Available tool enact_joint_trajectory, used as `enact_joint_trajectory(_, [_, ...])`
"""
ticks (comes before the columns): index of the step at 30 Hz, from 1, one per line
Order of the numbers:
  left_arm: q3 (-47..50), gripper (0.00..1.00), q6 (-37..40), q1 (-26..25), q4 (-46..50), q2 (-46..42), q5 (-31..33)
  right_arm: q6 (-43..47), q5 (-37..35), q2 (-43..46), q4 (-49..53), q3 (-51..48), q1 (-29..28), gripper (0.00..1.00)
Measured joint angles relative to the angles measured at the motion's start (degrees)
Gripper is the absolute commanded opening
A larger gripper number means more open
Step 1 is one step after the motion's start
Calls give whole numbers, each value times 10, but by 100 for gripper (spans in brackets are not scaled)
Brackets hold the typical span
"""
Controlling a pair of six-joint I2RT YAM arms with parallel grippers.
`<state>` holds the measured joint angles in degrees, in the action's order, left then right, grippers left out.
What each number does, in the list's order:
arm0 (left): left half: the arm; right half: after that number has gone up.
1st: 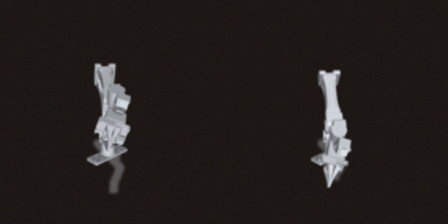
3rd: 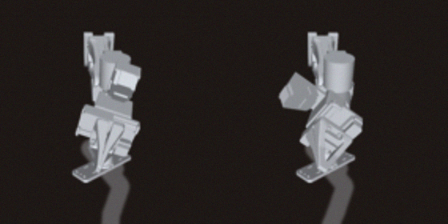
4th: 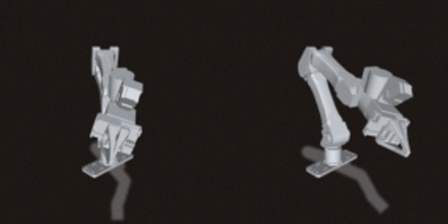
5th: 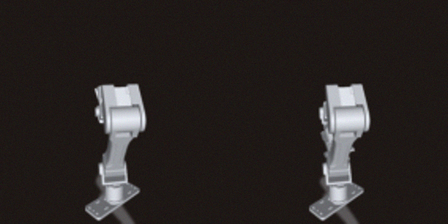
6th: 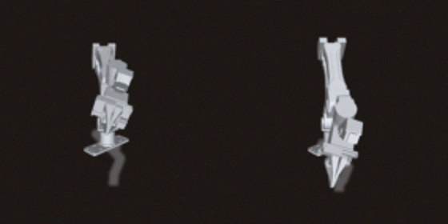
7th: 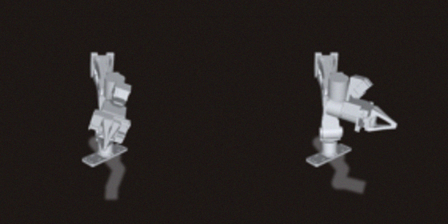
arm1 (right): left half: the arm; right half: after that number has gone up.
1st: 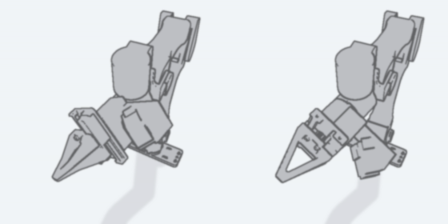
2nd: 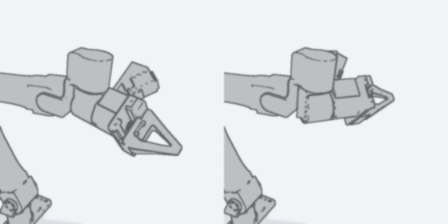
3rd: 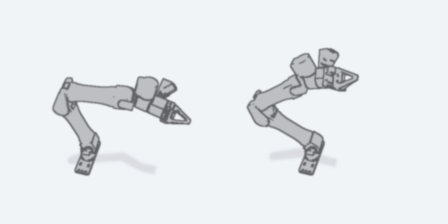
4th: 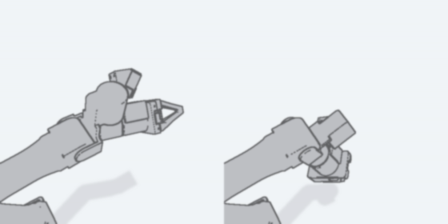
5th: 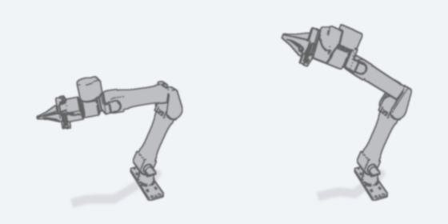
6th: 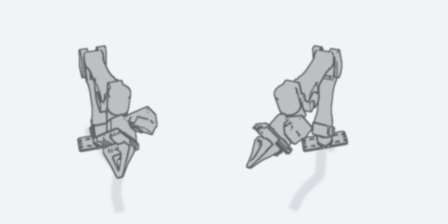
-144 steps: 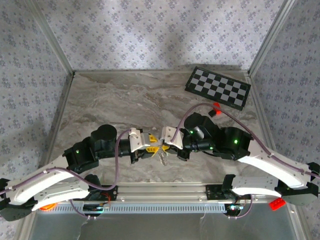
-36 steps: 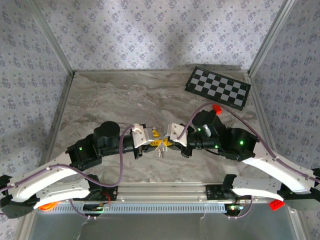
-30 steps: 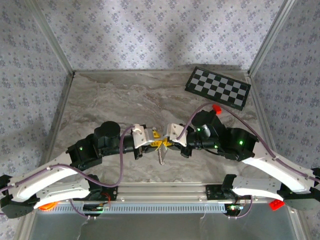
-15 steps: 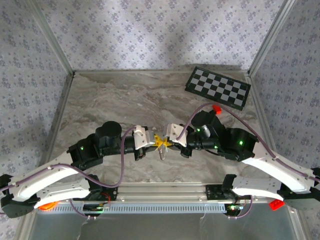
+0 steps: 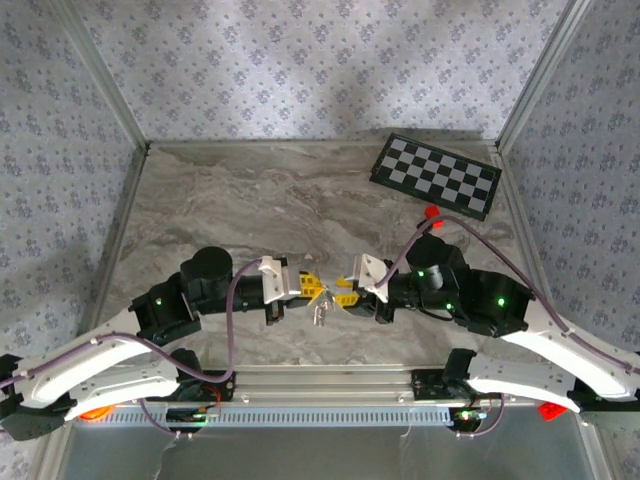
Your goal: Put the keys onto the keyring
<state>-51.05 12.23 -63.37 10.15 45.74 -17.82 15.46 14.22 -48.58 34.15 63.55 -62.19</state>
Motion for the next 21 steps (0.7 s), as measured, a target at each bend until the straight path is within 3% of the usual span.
enact_joint_trajectory(15, [6,0,0,0,-10,-7,-25,-29,48,11,-45,-12,15,32])
enact_joint_trajectory(21, [6,0,0,0,-10,-7,-26,-33,60,0,-53,-15,25,25])
